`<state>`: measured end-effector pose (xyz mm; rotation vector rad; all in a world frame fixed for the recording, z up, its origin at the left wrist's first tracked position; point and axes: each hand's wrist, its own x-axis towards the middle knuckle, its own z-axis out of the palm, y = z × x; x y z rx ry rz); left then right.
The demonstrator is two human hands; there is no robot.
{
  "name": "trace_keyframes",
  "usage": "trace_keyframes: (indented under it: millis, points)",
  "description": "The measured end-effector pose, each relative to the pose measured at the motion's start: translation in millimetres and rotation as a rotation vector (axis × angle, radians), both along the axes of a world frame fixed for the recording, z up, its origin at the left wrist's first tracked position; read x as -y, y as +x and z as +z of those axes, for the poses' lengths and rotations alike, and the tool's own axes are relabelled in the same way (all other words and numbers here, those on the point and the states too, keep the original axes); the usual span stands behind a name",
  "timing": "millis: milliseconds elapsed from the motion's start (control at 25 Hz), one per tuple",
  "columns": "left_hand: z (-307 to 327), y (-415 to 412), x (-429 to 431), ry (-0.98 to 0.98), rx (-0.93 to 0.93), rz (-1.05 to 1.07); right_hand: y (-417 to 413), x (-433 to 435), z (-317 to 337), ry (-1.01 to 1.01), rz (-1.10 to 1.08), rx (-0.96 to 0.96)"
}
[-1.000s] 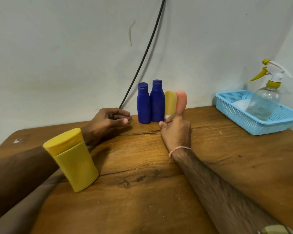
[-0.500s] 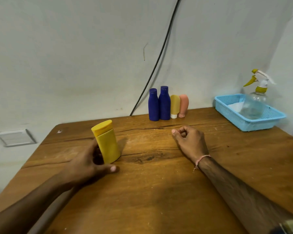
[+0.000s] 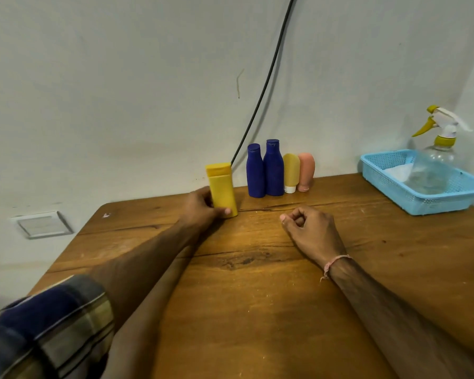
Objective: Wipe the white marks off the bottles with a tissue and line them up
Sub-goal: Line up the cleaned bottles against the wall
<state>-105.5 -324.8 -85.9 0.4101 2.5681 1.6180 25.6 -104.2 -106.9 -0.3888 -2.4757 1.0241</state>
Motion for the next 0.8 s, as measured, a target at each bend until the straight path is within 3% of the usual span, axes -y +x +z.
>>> trace_keyframes:
  millis: [360, 600, 800]
  points:
    - [-12.5, -56.8, -44.1, 0.075, 0.032, 0.002, -48.9, -30.4, -0.5, -0.108, -0.120, -0.099]
    - [-19.2, -66.7, -48.1, 0.090, -0.003, -0.027, -81.2, -53.7, -1.4, -0.196, -0.455, -0.185]
    - [-24.2, -74.0, -50.1, 0.090, -0.025, -0.035, -98.7, -66.2, 0.3, -0.215, -0.368, -0.135]
